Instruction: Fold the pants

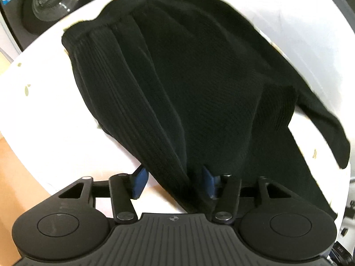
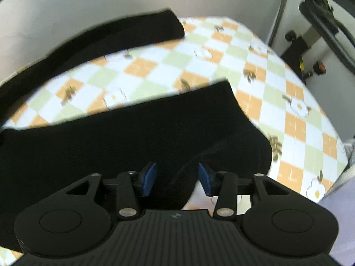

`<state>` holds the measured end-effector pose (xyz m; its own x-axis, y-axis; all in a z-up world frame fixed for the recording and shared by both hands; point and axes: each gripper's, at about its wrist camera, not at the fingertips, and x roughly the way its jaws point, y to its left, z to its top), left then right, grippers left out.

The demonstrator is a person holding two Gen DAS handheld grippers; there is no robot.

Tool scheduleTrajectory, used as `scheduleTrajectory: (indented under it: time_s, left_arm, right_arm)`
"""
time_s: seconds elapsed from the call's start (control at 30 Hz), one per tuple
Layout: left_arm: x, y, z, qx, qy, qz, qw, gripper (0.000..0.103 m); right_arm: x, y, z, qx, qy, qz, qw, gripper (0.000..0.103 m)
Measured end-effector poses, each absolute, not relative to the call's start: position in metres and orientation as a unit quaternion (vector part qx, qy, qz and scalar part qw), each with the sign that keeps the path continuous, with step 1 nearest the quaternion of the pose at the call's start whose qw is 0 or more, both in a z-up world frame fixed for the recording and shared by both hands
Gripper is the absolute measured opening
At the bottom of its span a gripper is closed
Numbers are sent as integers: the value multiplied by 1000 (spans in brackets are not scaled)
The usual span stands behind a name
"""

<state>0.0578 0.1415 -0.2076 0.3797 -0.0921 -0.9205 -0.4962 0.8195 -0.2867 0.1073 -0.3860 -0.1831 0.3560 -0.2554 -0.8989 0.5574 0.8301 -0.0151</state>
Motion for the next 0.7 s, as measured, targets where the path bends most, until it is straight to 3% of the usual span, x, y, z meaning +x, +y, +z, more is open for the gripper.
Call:
scheduleTrajectory:
  time_s: [0.33, 0.7]
  left_arm:
    - [74, 131, -136, -241, 444, 132, 853, 56]
    - [167, 92, -68, -181, 342, 127, 913, 54]
  right_arm:
    - [151, -393, -145, 150, 432, -212, 864, 48]
    - [237, -438, -119, 181, 364, -162, 899, 48]
